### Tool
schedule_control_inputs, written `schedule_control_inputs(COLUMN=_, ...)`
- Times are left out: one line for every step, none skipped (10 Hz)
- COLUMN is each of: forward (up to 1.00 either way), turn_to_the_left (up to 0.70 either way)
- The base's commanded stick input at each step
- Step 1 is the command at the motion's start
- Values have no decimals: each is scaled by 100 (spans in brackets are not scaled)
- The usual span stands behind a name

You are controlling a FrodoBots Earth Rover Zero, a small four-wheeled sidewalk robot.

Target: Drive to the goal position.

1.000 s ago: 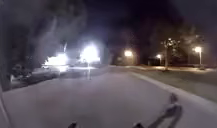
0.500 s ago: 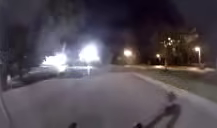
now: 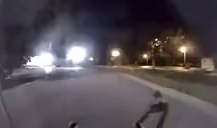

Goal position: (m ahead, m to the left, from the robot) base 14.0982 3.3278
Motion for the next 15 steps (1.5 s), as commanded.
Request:
schedule_control_inputs(forward=50, turn_to_the_left=35)
schedule_control_inputs(forward=50, turn_to_the_left=20)
schedule_control_inputs(forward=50, turn_to_the_left=0)
schedule_control_inputs(forward=50, turn_to_the_left=0)
schedule_control_inputs(forward=50, turn_to_the_left=0)
schedule_control_inputs(forward=50, turn_to_the_left=0)
schedule_control_inputs(forward=50, turn_to_the_left=0)
schedule_control_inputs(forward=50, turn_to_the_left=0)
schedule_control_inputs(forward=50, turn_to_the_left=0)
schedule_control_inputs(forward=50, turn_to_the_left=0)
schedule_control_inputs(forward=50, turn_to_the_left=0)
schedule_control_inputs(forward=50, turn_to_the_left=0)
schedule_control_inputs(forward=50, turn_to_the_left=12)
schedule_control_inputs(forward=50, turn_to_the_left=44)
schedule_control_inputs(forward=50, turn_to_the_left=47)
